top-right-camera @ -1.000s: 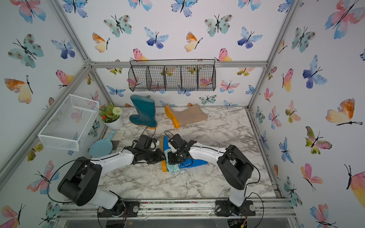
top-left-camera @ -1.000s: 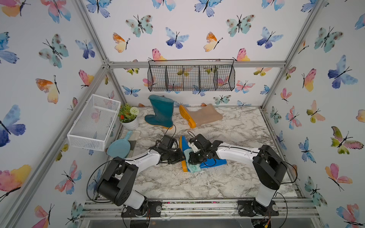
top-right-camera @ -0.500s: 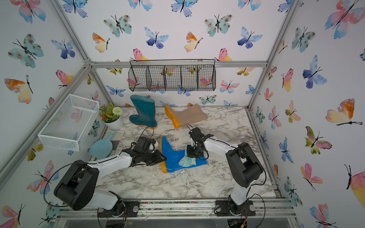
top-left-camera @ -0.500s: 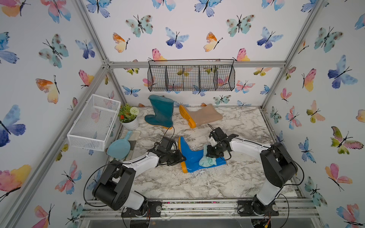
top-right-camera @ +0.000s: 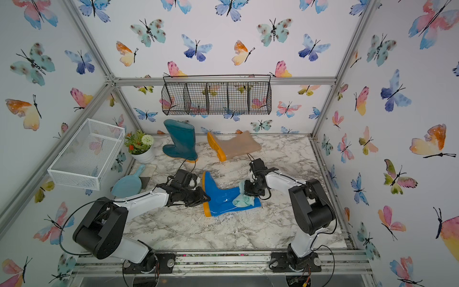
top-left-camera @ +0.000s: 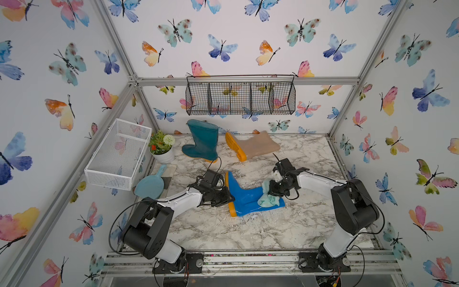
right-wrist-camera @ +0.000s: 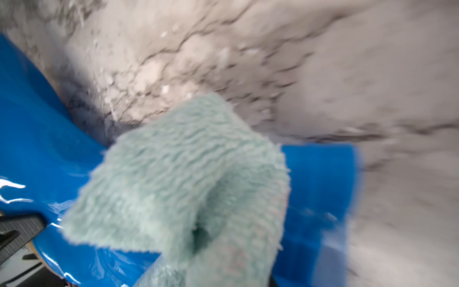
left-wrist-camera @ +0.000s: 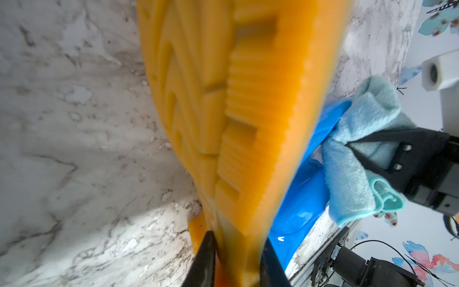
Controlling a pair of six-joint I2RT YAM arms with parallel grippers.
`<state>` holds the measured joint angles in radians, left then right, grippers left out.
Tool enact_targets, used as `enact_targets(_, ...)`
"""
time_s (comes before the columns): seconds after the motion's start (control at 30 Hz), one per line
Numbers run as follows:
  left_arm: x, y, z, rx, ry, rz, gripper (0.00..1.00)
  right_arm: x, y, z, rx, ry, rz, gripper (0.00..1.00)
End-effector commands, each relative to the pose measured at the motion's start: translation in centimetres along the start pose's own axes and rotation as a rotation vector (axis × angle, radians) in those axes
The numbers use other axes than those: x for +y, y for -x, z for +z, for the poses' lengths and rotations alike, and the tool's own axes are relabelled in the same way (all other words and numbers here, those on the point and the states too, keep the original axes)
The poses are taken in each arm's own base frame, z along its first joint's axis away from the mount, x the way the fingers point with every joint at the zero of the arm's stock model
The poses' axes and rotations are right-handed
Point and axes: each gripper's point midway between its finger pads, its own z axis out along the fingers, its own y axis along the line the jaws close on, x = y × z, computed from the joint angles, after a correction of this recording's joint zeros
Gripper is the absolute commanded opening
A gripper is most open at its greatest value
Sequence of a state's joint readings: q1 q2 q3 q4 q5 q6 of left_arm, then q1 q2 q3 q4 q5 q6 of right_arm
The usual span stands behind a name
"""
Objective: Wipe the rubber boots with a cloth
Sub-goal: Wipe the dirt off the rubber boot.
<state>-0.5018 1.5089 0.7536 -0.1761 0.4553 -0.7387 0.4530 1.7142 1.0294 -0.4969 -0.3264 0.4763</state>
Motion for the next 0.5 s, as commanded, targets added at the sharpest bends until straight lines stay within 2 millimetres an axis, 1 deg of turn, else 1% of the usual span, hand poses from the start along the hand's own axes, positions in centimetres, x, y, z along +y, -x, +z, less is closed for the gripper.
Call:
enact_targets(0.0, 0.8, 0.9, 0.3, -0.014, 0.036, -0.006, 0.14, 3.4, -1.5, -0.8, 0.028, 0.051, -0.079, 0.03)
enact_targets(0.03, 0.8, 0.9, 0.3, -0.011, 0.039, -0.006, 0.21, 5.1, -1.8, -0.7, 0.016, 0.073, -0.107, 0.02)
enact_targets(0.07, 0.9, 0.9, 0.2, -0.010, 0.045, -0.005, 0.28, 7.2, -2.5, -0.4, 0.015, 0.093, -0.145, 0.02)
enact_targets(0.1, 1.0, 0.8, 0.1, -0.010, 0.055, -0.003, 0.32, 9.4, -3.2, -0.1, 0.022, 0.118, -0.178, 0.03)
enact_targets(0.17, 1.2, 0.7, -0.1, -0.011, 0.067, 0.000, 0.34, 12.9, -5.3, 1.1, 0.058, 0.173, -0.234, 0.02)
enact_targets(0.2, 1.3, 0.6, -0.1, -0.009, 0.067, 0.000, 0.33, 14.2, -6.3, 1.8, 0.079, 0.198, -0.258, 0.02)
enact_targets(0.23, 1.4, 0.5, -0.1, -0.005, 0.068, -0.005, 0.33, 14.5, -6.9, 2.4, 0.097, 0.204, -0.269, 0.02)
enact_targets(0.27, 1.4, 0.4, -0.1, -0.001, 0.068, -0.007, 0.35, 14.2, -7.4, 3.0, 0.116, 0.192, -0.270, 0.03)
enact_targets(0.3, 1.5, 0.3, -0.1, -0.001, 0.069, -0.010, 0.37, 13.4, -7.7, 3.5, 0.126, 0.165, -0.267, 0.02)
enact_targets(0.37, 1.5, 0.3, -0.3, -0.007, 0.070, -0.008, 0.44, 10.1, -7.5, 3.9, 0.127, 0.057, -0.262, 0.03)
enact_targets(0.4, 1.5, 0.3, -0.5, -0.011, 0.070, -0.005, 0.45, 8.5, -7.5, 4.0, 0.136, 0.025, -0.251, 0.03)
enact_targets(0.47, 1.4, 0.3, -0.8, -0.018, 0.071, 0.006, 0.46, 4.5, -7.5, 3.8, 0.159, -0.016, -0.190, 0.03)
